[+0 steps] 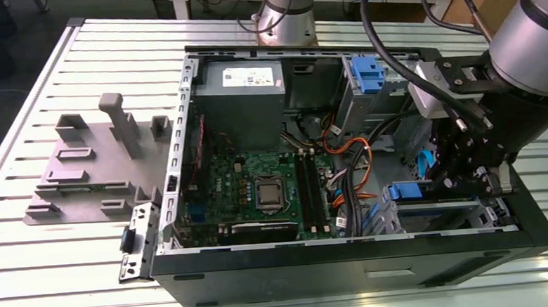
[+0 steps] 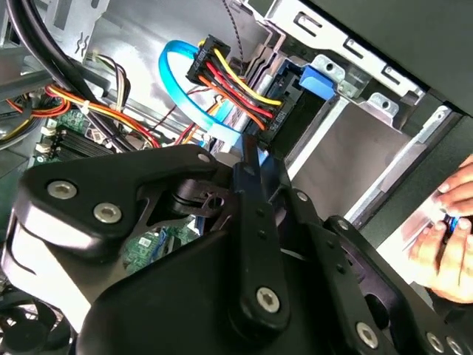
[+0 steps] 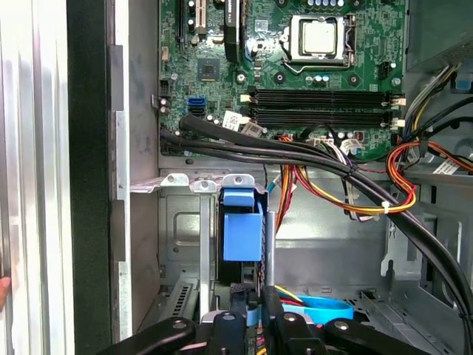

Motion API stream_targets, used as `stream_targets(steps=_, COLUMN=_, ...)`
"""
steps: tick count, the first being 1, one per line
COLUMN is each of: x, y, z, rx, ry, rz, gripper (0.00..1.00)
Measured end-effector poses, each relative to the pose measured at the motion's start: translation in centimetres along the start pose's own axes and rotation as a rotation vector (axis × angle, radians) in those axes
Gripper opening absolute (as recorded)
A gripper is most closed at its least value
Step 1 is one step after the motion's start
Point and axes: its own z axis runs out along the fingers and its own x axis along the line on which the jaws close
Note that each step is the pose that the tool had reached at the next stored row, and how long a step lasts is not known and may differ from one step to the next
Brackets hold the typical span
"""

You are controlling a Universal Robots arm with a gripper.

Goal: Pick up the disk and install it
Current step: 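Insert the second disk wire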

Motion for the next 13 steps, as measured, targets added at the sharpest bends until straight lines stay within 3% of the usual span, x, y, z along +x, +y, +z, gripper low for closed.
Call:
stream_targets(steps=5, x=-0.02, y=-0.06, z=-1.06, rx=-0.0013, ry=0.0001, rz=0.000, gripper=0.24)
stream_targets(steps=9, x=-0.02, y=-0.06, z=-1.12, rx=-0.0015, ry=-0.0002, rz=0.000, gripper=0.22)
stream_targets(steps=10, x=-0.02, y=-0.06, z=-1.13, rx=-0.0015, ry=-0.0001, rz=0.000, gripper=0.16)
stream_targets(steps=13, x=-0.02, y=-0.06, z=-1.16, rx=-0.0016, ry=-0.0001, rz=0.000, gripper=0.11)
